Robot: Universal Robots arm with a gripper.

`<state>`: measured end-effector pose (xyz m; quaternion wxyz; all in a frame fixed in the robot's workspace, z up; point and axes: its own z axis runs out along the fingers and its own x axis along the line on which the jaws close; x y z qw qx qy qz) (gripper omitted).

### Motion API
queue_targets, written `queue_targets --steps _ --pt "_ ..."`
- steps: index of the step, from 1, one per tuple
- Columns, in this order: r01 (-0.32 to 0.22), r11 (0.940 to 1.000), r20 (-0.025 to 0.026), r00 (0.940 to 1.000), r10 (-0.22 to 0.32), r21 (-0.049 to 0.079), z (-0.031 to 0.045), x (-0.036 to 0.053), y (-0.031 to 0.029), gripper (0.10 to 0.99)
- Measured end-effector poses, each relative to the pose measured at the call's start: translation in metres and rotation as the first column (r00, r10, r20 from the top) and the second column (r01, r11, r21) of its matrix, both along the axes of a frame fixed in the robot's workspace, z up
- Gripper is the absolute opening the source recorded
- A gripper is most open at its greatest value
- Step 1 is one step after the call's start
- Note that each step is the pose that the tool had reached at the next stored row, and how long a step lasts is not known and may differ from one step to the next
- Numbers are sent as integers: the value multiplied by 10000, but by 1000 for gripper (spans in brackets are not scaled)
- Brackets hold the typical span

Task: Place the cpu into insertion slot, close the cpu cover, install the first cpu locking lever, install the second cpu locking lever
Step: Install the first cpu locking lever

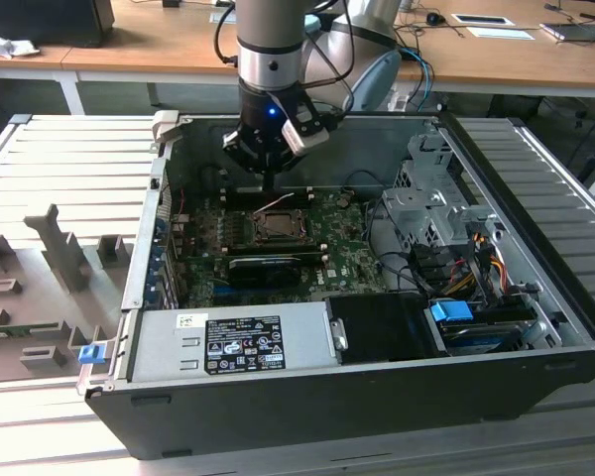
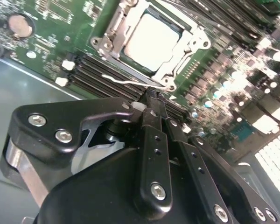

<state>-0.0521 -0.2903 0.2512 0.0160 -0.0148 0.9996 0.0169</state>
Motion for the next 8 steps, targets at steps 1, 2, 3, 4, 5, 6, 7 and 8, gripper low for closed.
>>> queue_targets --steps 1,2,3,4,5,6,7,8 --pt "-2 10000 137 9999 2 0 0 0 0 106" --pt "-4 10000 351 9994 4 1 -2 0 0 106" --pt "-7 10000 436 9991 7 2 -7 0 1 106" --pt "-9 10000 446 9990 9 3 -11 1 1 106" --pt "-11 10000 453 9990 11 1 -14 0 0 106" --pt "-11 10000 460 9989 11 1 -16 0 0 106" --pt "-11 10000 465 9989 11 1 -18 0 0 106" --pt "-12 10000 475 9989 12 0 -21 0 0 106"
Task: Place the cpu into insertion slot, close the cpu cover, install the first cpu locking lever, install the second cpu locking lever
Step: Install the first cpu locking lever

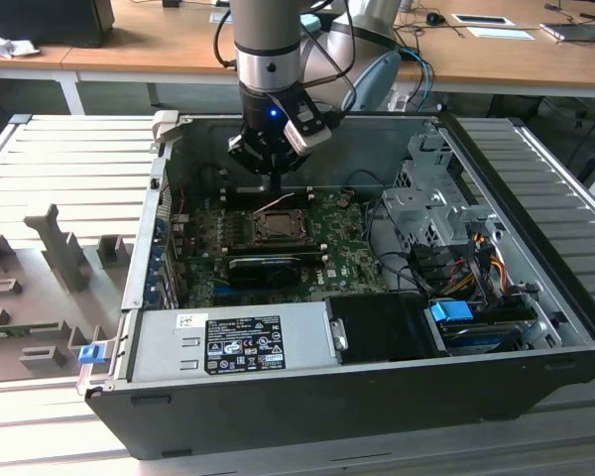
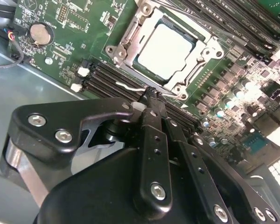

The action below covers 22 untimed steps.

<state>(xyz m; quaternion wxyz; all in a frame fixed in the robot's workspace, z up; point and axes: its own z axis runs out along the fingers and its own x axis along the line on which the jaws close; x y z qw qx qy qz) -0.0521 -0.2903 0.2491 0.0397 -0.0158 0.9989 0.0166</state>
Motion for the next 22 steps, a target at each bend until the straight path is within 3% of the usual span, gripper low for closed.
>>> queue_targets --steps 3,5,6,9,10,11,12,14,15,17,22 --pt "-2 10000 27 10000 2 3 -9 0 0 106" --pt "-4 10000 74 10000 4 4 -19 0 -1 106" --pt "-9 10000 107 9999 8 71 -22 0 -4 106" --pt "-8 9998 119 9999 6 195 -40 5 -4 106" --pt "-7 9998 95 10000 5 200 -45 12 -4 106" --pt "-5 9998 -74 10000 7 214 -51 44 -5 106" --pt "-2 9997 -172 9999 6 241 -57 69 -5 106" --pt "0 9996 -290 9996 8 276 -69 107 -5 106" --pt "0 9995 -304 9995 10 322 -72 118 -6 106" --pt "3 9979 -332 9994 19 654 -84 141 -5 106" --pt "10 9976 -408 9992 19 691 -160 146 -5 106"
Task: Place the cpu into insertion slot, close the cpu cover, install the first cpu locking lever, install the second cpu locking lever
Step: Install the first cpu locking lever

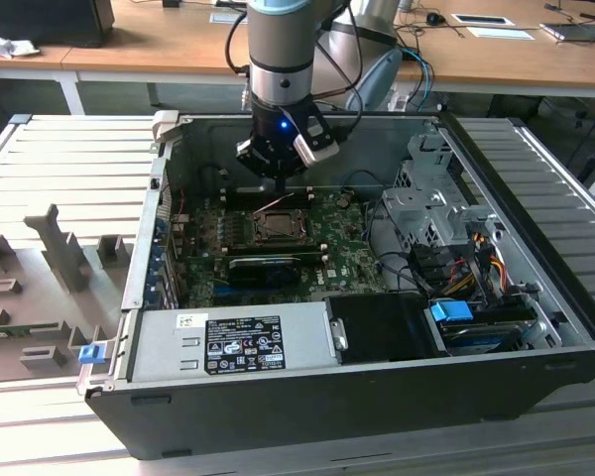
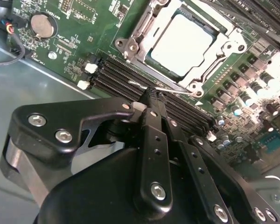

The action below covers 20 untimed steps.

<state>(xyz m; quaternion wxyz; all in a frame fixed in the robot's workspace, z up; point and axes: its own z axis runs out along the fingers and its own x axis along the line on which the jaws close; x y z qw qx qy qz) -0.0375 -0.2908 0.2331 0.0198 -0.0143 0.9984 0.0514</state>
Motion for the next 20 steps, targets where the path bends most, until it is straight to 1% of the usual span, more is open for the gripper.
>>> queue_targets --steps 3,6,10,12,20 --pt "-2 10000 -4 10000 2 2 -51 3 0 106" --pt "-3 10000 -6 10000 3 3 -66 14 0 106" --pt "-2 10000 -6 10000 2 4 -84 58 0 106" --pt "-2 10000 -6 10000 2 3 -118 94 0 106" --pt "-2 10000 -6 10000 2 3 -211 125 0 106"
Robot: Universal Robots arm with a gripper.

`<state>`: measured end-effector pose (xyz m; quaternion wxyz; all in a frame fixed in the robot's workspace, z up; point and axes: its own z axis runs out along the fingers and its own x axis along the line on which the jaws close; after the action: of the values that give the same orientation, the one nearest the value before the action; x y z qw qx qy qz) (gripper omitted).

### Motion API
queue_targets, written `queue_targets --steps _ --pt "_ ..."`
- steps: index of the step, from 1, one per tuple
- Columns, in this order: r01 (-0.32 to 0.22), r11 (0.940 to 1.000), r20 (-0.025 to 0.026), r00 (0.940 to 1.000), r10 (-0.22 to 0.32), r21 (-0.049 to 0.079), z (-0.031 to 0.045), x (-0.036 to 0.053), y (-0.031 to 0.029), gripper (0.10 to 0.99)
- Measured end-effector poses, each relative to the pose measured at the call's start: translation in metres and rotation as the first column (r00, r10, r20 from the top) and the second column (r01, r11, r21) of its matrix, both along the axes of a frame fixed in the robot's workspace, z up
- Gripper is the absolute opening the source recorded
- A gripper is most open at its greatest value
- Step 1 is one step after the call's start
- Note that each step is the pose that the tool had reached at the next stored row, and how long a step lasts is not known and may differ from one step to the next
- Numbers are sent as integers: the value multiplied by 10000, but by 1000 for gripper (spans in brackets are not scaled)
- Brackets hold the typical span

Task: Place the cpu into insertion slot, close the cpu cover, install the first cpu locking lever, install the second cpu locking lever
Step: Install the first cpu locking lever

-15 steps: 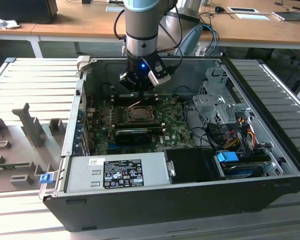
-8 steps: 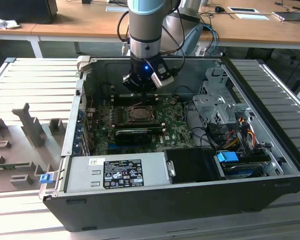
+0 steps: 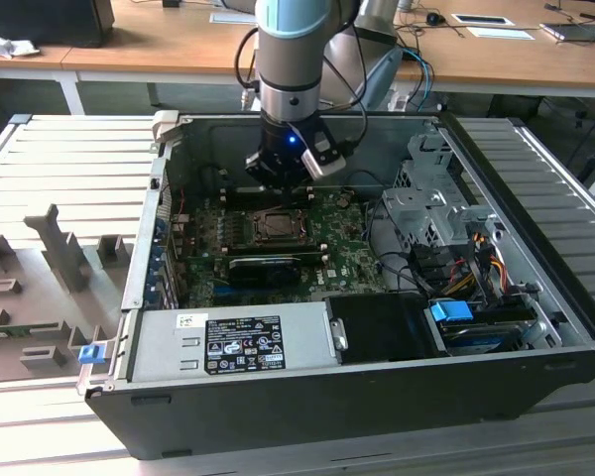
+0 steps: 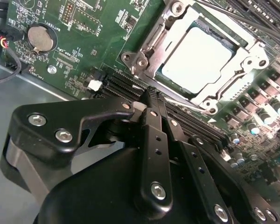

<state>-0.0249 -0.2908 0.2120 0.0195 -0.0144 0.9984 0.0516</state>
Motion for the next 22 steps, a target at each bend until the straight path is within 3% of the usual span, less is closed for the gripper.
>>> queue_targets --steps 7,14,22 --pt "-1 10000 -3 10000 1 -17 -82 20 0 106" --pt "0 10000 0 10000 0 -26 -43 23 1 106" --pt "-2 9996 -3 10000 2 -283 -79 23 15 106"
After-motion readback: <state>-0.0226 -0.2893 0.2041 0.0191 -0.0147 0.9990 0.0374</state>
